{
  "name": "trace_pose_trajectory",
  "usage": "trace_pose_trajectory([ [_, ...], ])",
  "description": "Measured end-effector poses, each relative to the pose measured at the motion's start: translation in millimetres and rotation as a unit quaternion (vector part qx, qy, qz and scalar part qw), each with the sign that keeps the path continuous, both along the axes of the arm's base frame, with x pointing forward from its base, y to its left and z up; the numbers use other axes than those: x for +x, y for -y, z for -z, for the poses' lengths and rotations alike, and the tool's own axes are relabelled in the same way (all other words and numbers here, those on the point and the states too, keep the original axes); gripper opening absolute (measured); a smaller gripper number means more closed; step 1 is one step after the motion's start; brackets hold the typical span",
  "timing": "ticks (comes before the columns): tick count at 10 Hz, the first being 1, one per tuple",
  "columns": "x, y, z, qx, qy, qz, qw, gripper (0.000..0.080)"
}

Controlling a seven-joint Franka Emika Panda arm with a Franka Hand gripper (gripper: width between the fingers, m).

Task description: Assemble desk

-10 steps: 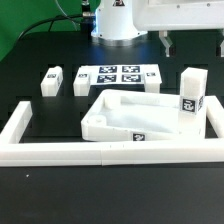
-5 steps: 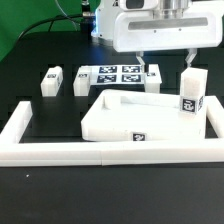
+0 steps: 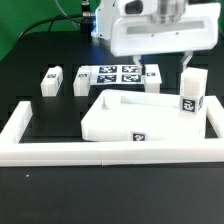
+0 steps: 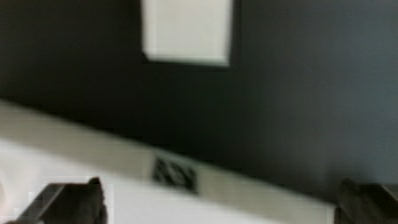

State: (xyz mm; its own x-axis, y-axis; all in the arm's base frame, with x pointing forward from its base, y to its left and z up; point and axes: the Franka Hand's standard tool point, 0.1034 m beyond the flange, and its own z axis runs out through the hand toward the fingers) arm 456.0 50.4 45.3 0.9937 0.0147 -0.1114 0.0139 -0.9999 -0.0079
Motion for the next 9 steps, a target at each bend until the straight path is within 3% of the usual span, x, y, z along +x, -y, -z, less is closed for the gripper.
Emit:
trace_pose_trajectory([
  [2,-7.4,-1.7,1.9,0.01,-0.116,0.005,0.993,0.0649],
  [6,-11.1,-2.6,2.5,0.017,-0.236,0.01,0.972,0.0649],
  [9,-11.7,5.9,9.1,0.017,-0.344,0.026,0.938,0.0649],
])
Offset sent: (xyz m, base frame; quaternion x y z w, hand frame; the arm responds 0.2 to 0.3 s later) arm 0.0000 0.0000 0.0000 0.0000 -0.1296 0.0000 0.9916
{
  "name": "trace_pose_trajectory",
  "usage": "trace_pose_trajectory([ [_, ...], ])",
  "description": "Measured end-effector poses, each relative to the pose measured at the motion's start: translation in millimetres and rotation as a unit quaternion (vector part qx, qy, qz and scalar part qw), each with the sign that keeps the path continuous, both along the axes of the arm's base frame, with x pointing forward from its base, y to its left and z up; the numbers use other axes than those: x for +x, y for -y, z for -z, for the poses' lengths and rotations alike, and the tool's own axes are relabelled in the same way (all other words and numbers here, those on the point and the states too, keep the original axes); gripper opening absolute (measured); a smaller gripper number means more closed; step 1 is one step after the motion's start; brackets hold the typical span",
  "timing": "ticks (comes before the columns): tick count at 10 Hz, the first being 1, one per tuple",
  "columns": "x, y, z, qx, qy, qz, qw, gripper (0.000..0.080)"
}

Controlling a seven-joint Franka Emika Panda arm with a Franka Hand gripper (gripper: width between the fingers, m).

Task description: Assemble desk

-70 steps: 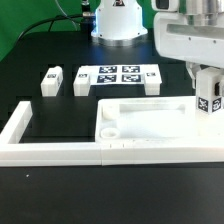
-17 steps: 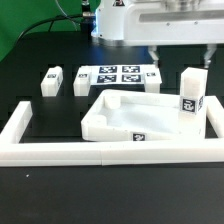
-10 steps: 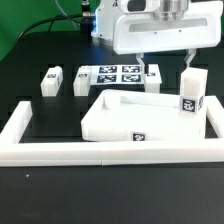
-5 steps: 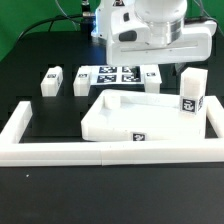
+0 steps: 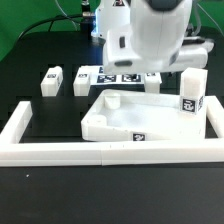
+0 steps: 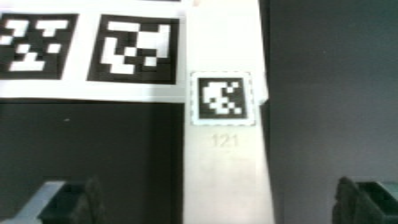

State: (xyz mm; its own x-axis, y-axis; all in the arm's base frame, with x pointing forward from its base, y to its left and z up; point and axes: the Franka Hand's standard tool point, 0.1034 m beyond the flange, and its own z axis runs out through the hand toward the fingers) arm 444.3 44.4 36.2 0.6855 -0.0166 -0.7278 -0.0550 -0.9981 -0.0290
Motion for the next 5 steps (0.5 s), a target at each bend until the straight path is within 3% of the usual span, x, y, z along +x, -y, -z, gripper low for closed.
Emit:
trace_pose_trajectory([
  [4,3.5,0.3,1.2,-0.007,-0.001,0.006,1.0,0.0649],
  [5,-5.1,0.9,7.0,-0.01,-0.022,0.019,1.0,0.0649],
])
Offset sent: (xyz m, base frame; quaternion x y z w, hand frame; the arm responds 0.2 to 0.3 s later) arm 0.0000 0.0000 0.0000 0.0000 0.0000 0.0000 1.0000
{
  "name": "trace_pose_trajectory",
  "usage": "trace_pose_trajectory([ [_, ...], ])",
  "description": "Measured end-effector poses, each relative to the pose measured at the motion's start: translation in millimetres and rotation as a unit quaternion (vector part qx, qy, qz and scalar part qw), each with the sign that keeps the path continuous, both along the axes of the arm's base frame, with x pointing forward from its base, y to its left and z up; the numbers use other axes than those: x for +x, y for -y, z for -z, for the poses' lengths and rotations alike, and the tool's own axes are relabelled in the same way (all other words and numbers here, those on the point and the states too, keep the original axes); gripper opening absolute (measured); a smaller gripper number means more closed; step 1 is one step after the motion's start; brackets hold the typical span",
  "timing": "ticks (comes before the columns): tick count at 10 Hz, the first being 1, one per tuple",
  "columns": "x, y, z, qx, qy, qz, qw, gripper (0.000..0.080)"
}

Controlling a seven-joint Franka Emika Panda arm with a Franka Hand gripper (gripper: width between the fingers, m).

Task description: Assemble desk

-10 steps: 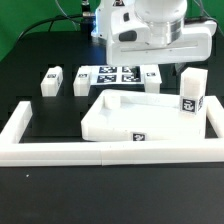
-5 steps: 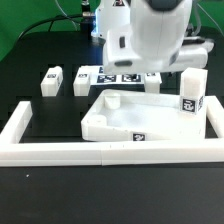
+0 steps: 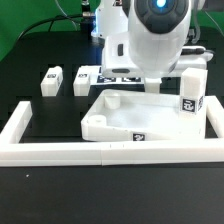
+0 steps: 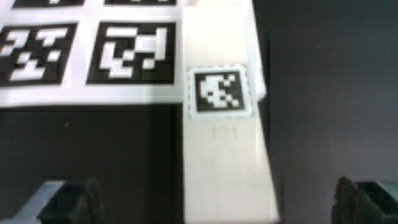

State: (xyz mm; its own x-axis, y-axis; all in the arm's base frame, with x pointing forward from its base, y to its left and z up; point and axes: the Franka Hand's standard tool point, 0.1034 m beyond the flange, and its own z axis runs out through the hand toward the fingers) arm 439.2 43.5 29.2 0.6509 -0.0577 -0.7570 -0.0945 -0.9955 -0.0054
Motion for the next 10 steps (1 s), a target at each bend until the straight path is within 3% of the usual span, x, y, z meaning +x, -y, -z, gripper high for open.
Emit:
trace_pose_trajectory([
  [3,-17.6,-5.2,18.2,0.016,-0.047,0.039,0.998,0.0649],
  [7,-18.8,-6.0,19.6,0.011,-0.049,0.042,0.998,0.0649],
  [8,-18.8,-5.4,19.6,0.011,-0.049,0.043,0.998,0.0542],
  [9,-18.7,-5.0,19.6,0.011,-0.049,0.043,0.998,0.0542],
  [10,-18.7,-4.5,19.7,0.011,-0.049,0.044,0.998,0.0359],
])
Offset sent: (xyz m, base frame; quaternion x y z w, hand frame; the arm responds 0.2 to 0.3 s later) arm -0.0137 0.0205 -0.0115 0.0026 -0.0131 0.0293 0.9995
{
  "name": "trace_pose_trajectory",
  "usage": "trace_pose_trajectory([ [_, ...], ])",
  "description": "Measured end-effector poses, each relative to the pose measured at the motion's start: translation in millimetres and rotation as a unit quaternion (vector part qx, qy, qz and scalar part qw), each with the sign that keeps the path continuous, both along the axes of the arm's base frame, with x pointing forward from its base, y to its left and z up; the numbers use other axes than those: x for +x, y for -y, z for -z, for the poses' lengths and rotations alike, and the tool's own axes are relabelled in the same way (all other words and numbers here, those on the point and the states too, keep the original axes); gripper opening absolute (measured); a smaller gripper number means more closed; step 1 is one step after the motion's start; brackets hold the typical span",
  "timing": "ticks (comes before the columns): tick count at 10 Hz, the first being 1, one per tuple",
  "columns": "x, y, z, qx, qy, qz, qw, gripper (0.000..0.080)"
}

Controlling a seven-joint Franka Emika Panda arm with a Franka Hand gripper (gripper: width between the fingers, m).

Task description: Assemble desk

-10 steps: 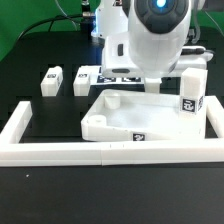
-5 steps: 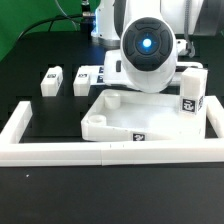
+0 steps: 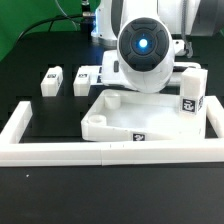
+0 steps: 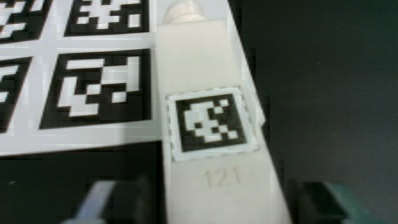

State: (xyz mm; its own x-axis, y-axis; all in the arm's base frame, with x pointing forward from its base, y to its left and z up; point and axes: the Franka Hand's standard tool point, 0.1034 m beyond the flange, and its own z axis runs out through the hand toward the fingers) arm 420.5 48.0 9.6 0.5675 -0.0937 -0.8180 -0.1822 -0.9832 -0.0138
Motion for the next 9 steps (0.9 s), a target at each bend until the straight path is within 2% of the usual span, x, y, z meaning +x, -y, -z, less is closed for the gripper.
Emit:
trace_pose_trajectory([
  [1,0.1,0.4,0.0,0.0,0.0,0.0,1.0,0.0287],
  [6,0.4,2.1,-0.1,0.0,0.0,0.002,1.0,0.0287],
  [7,2.1,2.3,-3.5,0.001,-0.001,0.004,1.0,0.0287],
  [8,13.5,5.1,-27.2,0.008,-0.008,0.012,1.0,0.0287],
  [9,33.8,13.4,-48.8,0.01,0.015,0.021,1.0,0.0287],
])
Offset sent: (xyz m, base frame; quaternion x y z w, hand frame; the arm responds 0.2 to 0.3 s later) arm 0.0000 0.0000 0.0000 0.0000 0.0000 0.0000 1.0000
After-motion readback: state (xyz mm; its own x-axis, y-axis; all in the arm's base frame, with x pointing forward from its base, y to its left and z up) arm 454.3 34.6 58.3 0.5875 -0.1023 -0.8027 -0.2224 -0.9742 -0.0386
